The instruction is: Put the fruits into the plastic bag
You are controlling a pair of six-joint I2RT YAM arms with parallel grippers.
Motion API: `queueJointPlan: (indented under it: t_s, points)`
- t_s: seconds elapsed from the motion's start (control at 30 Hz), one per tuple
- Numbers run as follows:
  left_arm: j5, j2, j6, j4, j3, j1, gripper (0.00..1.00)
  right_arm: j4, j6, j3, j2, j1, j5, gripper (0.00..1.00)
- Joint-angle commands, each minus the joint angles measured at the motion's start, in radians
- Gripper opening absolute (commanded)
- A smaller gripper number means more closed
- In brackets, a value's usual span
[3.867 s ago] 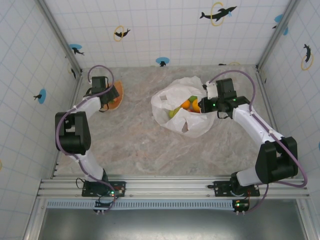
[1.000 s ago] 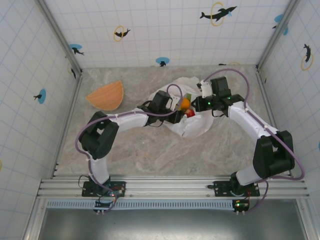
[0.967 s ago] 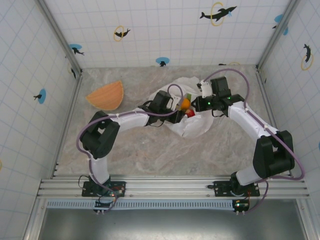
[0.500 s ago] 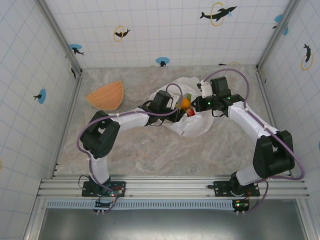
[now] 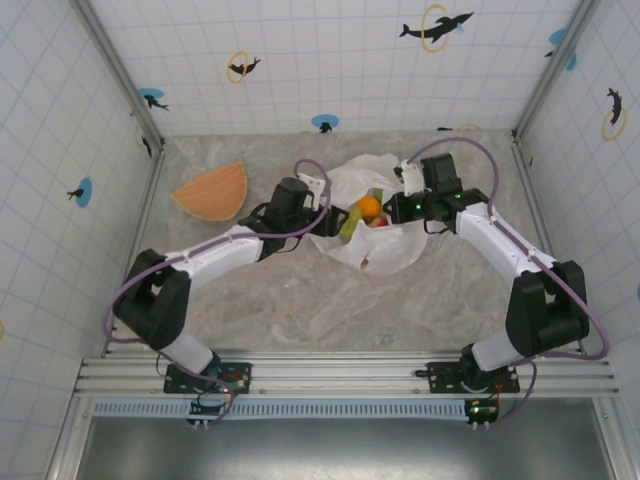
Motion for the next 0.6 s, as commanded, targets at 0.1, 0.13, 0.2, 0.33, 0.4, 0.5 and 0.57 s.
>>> queueJointPlan:
  t_s: [0.1, 0.13, 0.2, 0.33, 0.4, 0.5, 0.57]
  points:
    - [-0.122, -0.183, -0.012, -0.014, -0.135, 0.037, 0.75, -0.005, -0.012, 0.033, 0.012, -0.003, 0.001, 0.0]
    - [-0.126, -0.211, -0.024, -0.008, -0.16, 0.04, 0.75, -0.005, -0.012, 0.033, 0.014, -0.003, 0.001, 0.0]
    - [-0.133, -0.258, -0.052, 0.005, -0.206, 0.044, 0.75, -0.001, -0.009, 0.032, 0.017, -0.002, 0.001, 0.0]
    - [-0.127, -0.277, -0.172, 0.0, -0.265, 0.068, 0.79, 0.009, -0.003, 0.03, 0.022, -0.002, 0.001, 0.0]
    - [-0.094, -0.249, -0.226, 0.002, -0.28, 0.081, 0.8, 0.014, 0.0, 0.03, 0.024, -0.001, -0.002, 0.0]
    - [-0.025, -0.19, -0.289, 0.054, -0.297, 0.084, 0.81, 0.018, 0.004, 0.032, 0.027, 0.003, -0.003, 0.0]
    - [0.046, -0.142, -0.318, 0.113, -0.301, 0.085, 0.81, 0.017, 0.004, 0.032, 0.027, 0.004, -0.004, 0.0]
